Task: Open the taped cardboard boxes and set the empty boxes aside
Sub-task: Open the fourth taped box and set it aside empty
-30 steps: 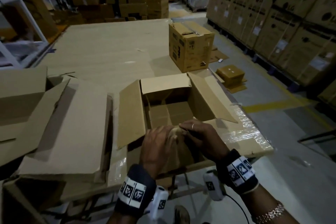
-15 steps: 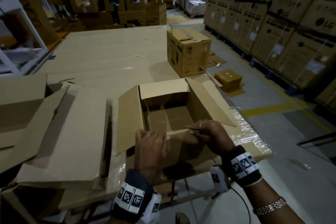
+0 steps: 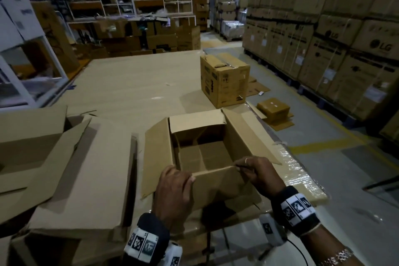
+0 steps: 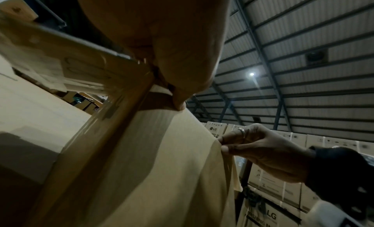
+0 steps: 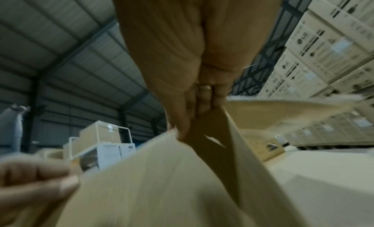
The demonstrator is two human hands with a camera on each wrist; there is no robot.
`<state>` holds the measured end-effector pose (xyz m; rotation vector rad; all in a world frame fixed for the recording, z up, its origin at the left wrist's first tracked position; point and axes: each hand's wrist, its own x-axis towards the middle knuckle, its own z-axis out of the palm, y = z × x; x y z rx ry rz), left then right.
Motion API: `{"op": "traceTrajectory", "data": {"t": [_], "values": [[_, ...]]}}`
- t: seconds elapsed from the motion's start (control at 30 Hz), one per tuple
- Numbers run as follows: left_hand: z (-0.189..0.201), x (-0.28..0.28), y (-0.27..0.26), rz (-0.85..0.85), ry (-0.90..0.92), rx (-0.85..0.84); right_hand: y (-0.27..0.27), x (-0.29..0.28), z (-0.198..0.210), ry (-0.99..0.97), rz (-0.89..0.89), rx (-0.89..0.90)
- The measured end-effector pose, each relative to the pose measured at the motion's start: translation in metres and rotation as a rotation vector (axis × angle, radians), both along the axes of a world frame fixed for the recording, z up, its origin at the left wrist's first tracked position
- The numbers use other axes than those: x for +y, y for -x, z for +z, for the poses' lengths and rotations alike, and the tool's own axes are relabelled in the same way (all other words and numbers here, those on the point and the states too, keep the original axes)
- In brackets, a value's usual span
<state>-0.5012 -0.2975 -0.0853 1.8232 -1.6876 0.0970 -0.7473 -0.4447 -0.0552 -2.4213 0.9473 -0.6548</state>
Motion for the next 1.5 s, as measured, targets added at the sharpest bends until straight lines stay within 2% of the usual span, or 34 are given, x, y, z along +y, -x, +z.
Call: {"op": "traceTrajectory", "data": {"t": [0.07, 0.17, 0.23, 0.4, 0.5, 0.6, 0.7, 0.8, 0.93, 1.13, 1.23, 1.37, 1.5], "values": [[0.008, -0.001, -0.004, -0.038, -0.009, 0.018, -0.001, -0.004, 0.012, -0.056, -0.004, 0.049], [0.032, -0.003, -0.009, -0.049, 0.02, 0.119, -0.002, -0.004, 0.04, -0.01, -0.047, 0.072], [0.049, -0.01, -0.017, -0.065, 0.038, 0.105, -0.008, -0.003, 0.068, 0.009, -0.035, 0.08], [0.095, -0.057, -0.03, -0.065, -0.115, 0.154, -0.044, -0.015, 0.139, 0.008, 0.118, 0.106], [0.107, -0.095, -0.029, -0.015, -0.269, 0.134, -0.08, -0.032, 0.153, 0.023, 0.141, 0.184], [0.107, -0.123, -0.032, 0.047, -0.476, 0.079, -0.115, -0.059, 0.135, -0.088, 0.077, 0.25], [0.098, -0.136, -0.034, 0.079, -0.694, 0.004, -0.134, -0.08, 0.102, -0.154, 0.038, 0.433], [0.081, -0.145, -0.044, 0.051, -0.805, -0.036, -0.143, -0.089, 0.072, -0.24, 0.043, 0.522], [0.077, -0.153, -0.056, 0.034, -0.795, -0.033, -0.147, -0.099, 0.058, -0.203, 0.09, 0.474], [0.103, -0.19, -0.07, 0.075, -0.599, -0.076, -0.171, -0.131, 0.074, -0.096, 0.096, 0.162], [0.109, -0.221, -0.087, 0.12, -0.566, -0.098, -0.19, -0.161, 0.078, -0.038, 0.093, 0.149], [0.083, -0.255, -0.11, 0.157, -0.633, -0.112, -0.209, -0.193, 0.071, -0.076, 0.044, 0.162], [0.049, -0.27, -0.117, 0.132, -0.693, -0.11, -0.219, -0.213, 0.036, -0.161, 0.01, 0.184]]}}
